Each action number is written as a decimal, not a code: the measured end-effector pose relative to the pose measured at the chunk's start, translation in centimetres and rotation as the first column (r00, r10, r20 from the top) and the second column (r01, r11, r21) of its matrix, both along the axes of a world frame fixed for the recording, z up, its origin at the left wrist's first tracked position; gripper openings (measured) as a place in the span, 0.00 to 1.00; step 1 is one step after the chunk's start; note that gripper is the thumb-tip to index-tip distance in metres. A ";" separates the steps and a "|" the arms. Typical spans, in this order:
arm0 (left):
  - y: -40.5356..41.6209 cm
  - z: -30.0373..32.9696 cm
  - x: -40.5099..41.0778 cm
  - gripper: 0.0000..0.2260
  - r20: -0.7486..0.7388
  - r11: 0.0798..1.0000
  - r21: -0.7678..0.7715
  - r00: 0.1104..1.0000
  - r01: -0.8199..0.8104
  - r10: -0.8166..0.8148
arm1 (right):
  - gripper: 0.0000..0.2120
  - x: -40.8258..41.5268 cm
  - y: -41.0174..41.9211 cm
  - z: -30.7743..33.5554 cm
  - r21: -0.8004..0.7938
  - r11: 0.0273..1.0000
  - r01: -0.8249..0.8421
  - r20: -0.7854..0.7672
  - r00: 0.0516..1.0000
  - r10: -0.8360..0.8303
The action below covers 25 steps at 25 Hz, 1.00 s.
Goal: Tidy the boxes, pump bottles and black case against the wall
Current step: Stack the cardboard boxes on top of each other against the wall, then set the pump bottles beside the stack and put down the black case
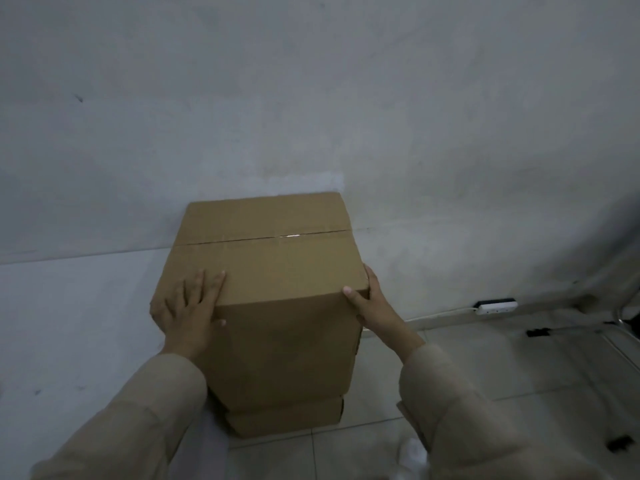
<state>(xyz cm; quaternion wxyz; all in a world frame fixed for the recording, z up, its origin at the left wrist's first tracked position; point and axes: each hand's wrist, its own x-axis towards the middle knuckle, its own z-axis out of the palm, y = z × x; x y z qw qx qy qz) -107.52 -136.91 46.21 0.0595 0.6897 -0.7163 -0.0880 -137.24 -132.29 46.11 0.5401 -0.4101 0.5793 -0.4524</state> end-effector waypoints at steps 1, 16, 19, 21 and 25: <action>0.5 -0.1 -0.9 0.35 -0.021 1.000 -0.002 1.000 -0.016 0.016 | 0.30 -0.7 0.2 0.3 0.017 0.999 -0.035 0.002 0.999 0.035; 7.9 -9.0 -29.5 0.14 -0.371 0.756 -0.356 0.660 0.549 -0.653 | 0.11 -24.5 16.7 -11.4 0.413 0.803 0.429 -0.095 0.898 -0.430; 10.4 -16.7 -33.0 0.15 -0.413 0.738 -0.205 0.627 0.643 -0.661 | 0.10 -26.9 21.0 -17.4 0.477 0.704 0.526 -0.151 0.838 -0.525; 12.0 -22.3 -33.9 0.13 -0.397 0.713 -0.102 0.629 0.694 -0.669 | 0.11 -27.4 23.2 -21.8 0.528 0.645 0.552 -0.191 0.818 -0.543; 12.3 -33.6 -35.0 0.12 -0.359 0.671 0.048 0.640 0.740 -0.680 | 0.12 -27.5 24.4 -32.0 0.583 0.615 0.531 -0.273 0.841 -0.467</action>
